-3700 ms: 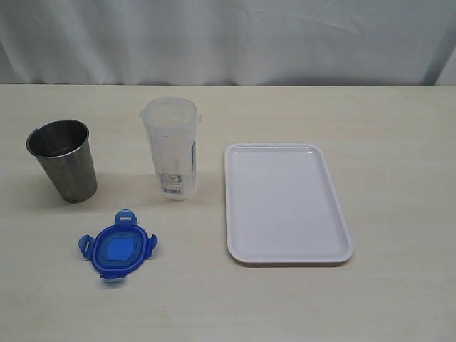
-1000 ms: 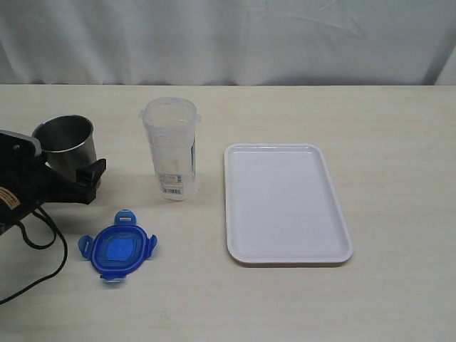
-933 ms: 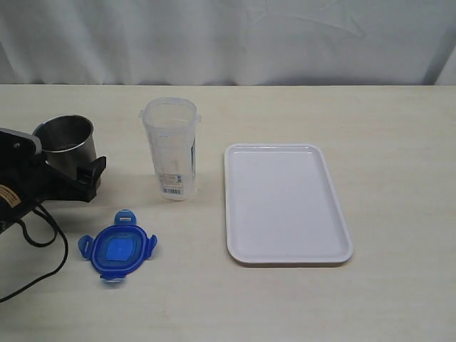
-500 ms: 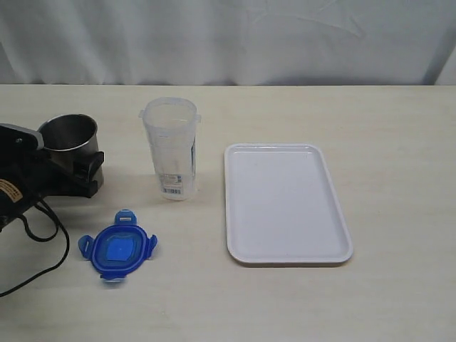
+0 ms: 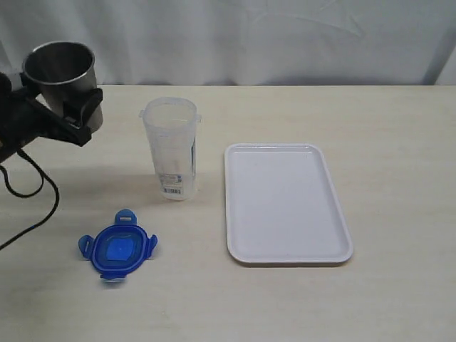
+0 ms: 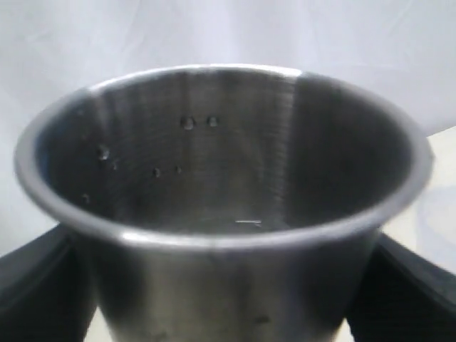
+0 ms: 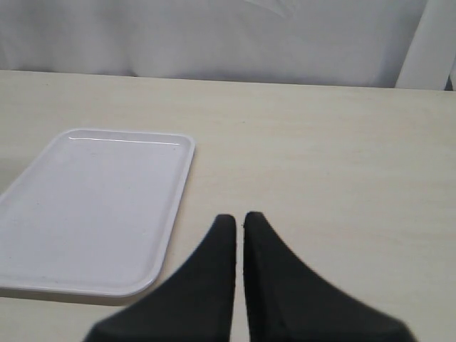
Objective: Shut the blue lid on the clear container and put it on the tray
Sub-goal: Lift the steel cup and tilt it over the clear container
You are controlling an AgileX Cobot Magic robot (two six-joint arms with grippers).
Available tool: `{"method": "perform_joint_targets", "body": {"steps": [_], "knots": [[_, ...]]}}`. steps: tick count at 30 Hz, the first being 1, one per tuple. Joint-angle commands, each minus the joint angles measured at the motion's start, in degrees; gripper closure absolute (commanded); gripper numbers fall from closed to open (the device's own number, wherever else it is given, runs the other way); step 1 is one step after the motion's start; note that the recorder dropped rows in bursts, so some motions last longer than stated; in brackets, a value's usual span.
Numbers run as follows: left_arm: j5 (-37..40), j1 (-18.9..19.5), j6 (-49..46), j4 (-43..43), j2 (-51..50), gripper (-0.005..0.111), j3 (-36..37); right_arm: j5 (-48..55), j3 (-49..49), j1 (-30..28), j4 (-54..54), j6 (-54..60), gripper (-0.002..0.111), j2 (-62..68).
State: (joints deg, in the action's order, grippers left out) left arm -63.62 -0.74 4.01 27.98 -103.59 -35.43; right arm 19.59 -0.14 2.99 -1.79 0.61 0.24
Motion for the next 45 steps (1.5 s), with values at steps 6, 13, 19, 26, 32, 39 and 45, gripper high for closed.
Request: {"method": "perform_joint_targets", "body": {"steps": [6,13,19,26,32,39,45], "knots": [[22.01,-7.0,-4.87,10.91,3.49,0.107,-17.08,-0.02,0.14,-0.3,0.03,-0.22,0.104,-0.24],[22.88,-7.29,-18.97,17.74,3.49,0.107,-17.37,-0.02,0.14,-0.3,0.03,-0.22,0.104,-0.24],[22.6,-7.29,-26.46,18.03,3.49,0.107,-17.37,-0.02,0.14,-0.3,0.03,-0.22,0.104,-0.24],[22.6,-7.29,-36.09,18.03,3.49,0.107,-17.37,-0.02,0.14,-0.3,0.03,-0.22,0.104,-0.24],[23.63,-8.95,-41.02,17.49,3.49,0.107,-17.37,-0.02,0.14,-0.3,0.03,-0.22,0.104,-0.24],[24.73,-9.88,-44.92,12.69,3.49,0.107,-17.37,-0.02,0.14,-0.3,0.03,-0.22,0.104,-0.24],[25.64,-9.88,-44.92,11.39,3.49,0.107,-17.37,-0.02,0.14,-0.3,0.03,-0.22,0.104,-0.24]]}}
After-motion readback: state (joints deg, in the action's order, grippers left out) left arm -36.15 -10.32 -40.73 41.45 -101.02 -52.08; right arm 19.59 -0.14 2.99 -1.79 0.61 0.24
